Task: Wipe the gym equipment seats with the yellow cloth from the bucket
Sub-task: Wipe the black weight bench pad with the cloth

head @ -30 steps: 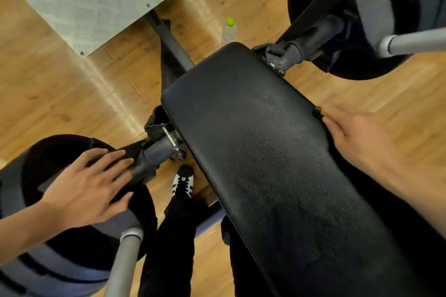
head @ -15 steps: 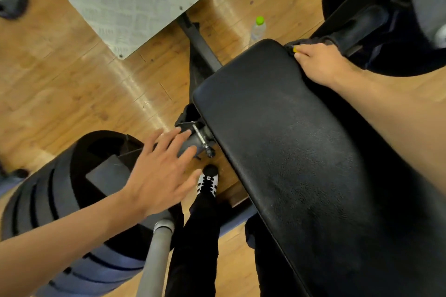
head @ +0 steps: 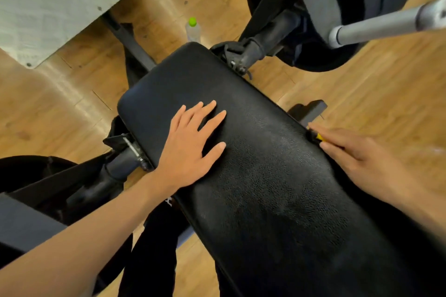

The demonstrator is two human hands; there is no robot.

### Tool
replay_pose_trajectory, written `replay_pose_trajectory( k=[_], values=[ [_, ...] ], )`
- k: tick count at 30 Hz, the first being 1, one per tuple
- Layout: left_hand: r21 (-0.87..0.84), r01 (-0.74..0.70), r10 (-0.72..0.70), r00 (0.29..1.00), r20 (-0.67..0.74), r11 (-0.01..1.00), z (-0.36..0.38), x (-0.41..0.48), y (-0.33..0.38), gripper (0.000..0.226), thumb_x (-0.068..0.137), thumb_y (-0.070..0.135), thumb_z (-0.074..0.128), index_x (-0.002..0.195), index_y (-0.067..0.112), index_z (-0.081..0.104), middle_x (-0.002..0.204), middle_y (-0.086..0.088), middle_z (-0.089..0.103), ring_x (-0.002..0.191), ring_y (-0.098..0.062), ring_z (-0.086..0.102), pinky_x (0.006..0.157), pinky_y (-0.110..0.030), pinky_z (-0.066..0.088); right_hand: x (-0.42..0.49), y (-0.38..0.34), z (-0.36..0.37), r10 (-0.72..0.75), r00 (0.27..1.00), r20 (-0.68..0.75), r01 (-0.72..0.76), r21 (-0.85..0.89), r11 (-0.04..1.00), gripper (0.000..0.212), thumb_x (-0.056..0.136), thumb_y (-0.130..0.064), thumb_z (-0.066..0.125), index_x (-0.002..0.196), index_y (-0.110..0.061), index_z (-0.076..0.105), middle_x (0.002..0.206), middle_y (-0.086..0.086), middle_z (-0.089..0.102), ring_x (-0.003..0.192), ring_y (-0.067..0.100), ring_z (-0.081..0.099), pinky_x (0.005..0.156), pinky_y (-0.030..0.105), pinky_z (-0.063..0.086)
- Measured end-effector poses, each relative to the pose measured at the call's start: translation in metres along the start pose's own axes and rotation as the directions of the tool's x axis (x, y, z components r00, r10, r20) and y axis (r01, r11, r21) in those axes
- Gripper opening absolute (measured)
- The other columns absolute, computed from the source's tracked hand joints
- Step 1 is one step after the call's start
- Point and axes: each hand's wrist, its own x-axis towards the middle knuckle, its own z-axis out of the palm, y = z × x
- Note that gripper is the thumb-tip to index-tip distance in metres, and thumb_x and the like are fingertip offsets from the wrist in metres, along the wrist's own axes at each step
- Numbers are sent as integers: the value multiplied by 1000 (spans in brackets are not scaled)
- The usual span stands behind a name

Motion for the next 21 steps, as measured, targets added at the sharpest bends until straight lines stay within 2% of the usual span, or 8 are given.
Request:
replay_pose_trajectory(
  k=[3,6,8,10,12,14,19,21],
  values=[
    [-7,2,-3,1000,-20,1000,0,2,2,62,99,53,44,153,23,45,162,-3,37,151,-30,30,125,-55,15,52,-3,13,-52,998,-18,51,-35,998,37,100,-26,56,136,-28,63,124,-9,70,111,-1,60,94,18,43],
    [9,5,-5,1000,-17,1000,1,2,4,64,97,52,48,154,24,44,163,-3,36,152,-29,29,124,-55,15,144,-26,41,-118,993,-15,116,-113,987,35,104,-25,51,138,-24,60,136,-3,64,125,13,57,101,25,42],
    [16,10,-9,1000,-17,1000,1,3,5,65,95,51,50,154,24,44,163,-3,36,152,-29,29,125,-55,15,213,-51,63,-145,988,-55,134,-164,977,34,104,-27,50,136,-20,63,134,7,65,125,26,57,100,28,42],
    [17,15,-15,1000,-14,1000,1,3,5,66,94,51,51,154,24,44,163,-3,35,152,-28,29,125,-55,15,270,-77,81,-151,987,-48,137,-227,964,32,105,-29,47,121,-15,71,120,15,70,112,36,61,90,36,48],
    [18,19,-19,1000,-10,1000,2,3,4,66,94,51,50,154,23,44,163,-3,35,152,-29,29,124,-55,15,304,-98,91,-108,994,-23,98,-276,956,33,106,-27,44,98,-7,69,99,17,68,89,34,57,71,36,41],
    [21,20,-20,1000,-8,1000,1,2,2,66,94,52,49,154,23,44,163,-3,35,152,-29,28,124,-55,15,320,-110,96,-84,996,-22,74,-292,953,36,107,-24,42,98,-1,68,91,16,62,83,33,54,66,35,35],
    [31,19,-19,1000,1,999,1,1,0,66,95,52,49,154,24,43,163,-2,35,152,-28,28,124,-55,16,283,-93,87,-150,988,-30,142,-181,973,30,105,-26,45,113,-11,69,111,19,69,106,40,59,86,43,48],
    [29,18,-18,1000,-1,999,1,0,-2,65,96,52,50,155,25,43,163,0,34,153,-26,28,125,-54,16,242,-73,75,-157,986,-56,149,-124,981,33,104,-26,49,131,-17,66,129,12,67,123,34,57,103,36,44]
  ],
)
